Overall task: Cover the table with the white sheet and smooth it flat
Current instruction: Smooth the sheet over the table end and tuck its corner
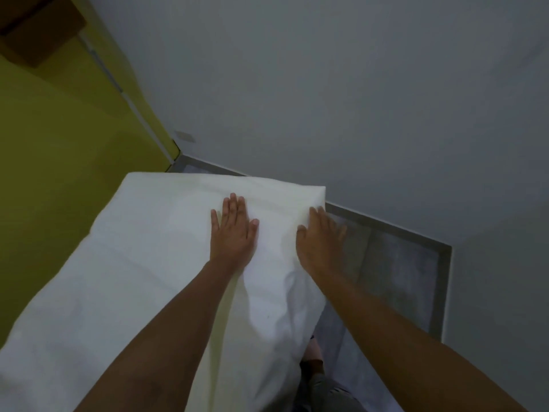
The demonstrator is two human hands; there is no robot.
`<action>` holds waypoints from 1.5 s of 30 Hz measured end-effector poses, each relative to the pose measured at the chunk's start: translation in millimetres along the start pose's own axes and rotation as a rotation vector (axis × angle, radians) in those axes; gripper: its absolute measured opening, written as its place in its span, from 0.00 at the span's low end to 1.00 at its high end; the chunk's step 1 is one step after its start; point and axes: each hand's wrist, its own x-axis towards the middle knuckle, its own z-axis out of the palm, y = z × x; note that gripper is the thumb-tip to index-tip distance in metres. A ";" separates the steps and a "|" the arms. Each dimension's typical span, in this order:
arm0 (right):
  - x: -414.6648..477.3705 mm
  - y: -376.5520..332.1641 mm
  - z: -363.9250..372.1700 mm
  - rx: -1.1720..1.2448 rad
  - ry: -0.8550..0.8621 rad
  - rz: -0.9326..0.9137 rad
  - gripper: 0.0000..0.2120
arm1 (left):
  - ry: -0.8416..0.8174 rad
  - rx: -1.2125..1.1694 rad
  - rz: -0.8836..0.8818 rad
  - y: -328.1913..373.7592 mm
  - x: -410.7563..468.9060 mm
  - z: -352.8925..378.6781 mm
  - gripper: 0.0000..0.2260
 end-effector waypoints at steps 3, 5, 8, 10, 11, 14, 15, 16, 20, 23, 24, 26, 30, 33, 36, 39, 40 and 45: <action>-2.9 7.0 11.2 0.109 -0.153 0.147 0.22 | -0.066 -0.020 -0.003 -1.1 1.0 2.3 0.27; 2.0 10.2 12.8 0.032 -0.092 0.082 0.19 | -0.066 -0.008 0.002 -1.9 4.1 1.9 0.27; 6.1 11.6 9.1 -0.038 -0.034 0.022 0.17 | -0.073 0.005 0.018 -3.1 9.0 2.9 0.27; 8.8 9.8 5.9 -0.053 0.005 -0.001 0.17 | -0.050 0.003 0.020 -1.6 9.6 4.9 0.28; 10.1 8.1 5.0 -0.045 0.037 -0.014 0.17 | -0.018 -0.007 0.016 0.3 8.2 5.8 0.28; 10.2 -2.0 3.8 0.006 0.199 -0.109 0.16 | 0.114 -0.036 -0.013 4.1 0.8 6.3 0.29; 9.4 -5.3 3.0 0.006 0.248 -0.149 0.17 | 0.142 -0.040 -0.021 3.8 -2.2 6.2 0.28; 8.7 -7.1 1.9 -0.006 0.265 -0.173 0.17 | 0.151 -0.042 -0.026 2.6 -4.7 6.4 0.28; 8.7 -0.9 -4.1 -0.138 -0.017 0.004 0.19 | 0.034 -0.012 -0.039 -6.3 -15.1 11.4 0.30; 5.1 -0.6 -6.9 -0.179 -0.074 0.046 0.24 | -0.012 -0.010 -0.051 -9.2 -22.2 13.1 0.30; 1.6 -3.8 -6.9 -0.158 -0.083 0.024 0.24 | -0.019 -0.012 -0.049 -8.6 -24.2 12.6 0.29; -5.9 -10.6 -4.7 -0.138 -0.134 -0.026 0.25 | -0.026 -0.016 -0.046 -6.6 -27.1 11.0 0.28; -14.7 -11.4 2.2 -0.215 -0.199 -0.081 0.28 | -0.034 -0.031 -0.024 2.5 -31.4 6.3 0.27; -20.9 -1.0 3.2 -0.263 -0.232 -0.129 0.29 | -0.097 -0.070 -0.010 9.0 -36.8 9.2 0.27; -22.8 8.6 1.4 -0.325 -0.237 -0.197 0.29 | -0.102 -0.068 -0.021 12.9 -37.5 14.5 0.27; -16.9 16.8 -0.8 -0.367 -0.244 -0.269 0.30 | -0.065 -0.079 -0.050 19.7 -37.3 17.1 0.27; -13.2 19.7 -1.8 -0.379 -0.245 -0.297 0.30 | -0.056 -0.075 -0.059 22.7 -36.6 17.8 0.28; 8.6 30.6 -13.3 -0.429 -0.277 -0.443 0.35 | -0.009 -0.044 -0.133 33.0 -32.4 24.3 0.32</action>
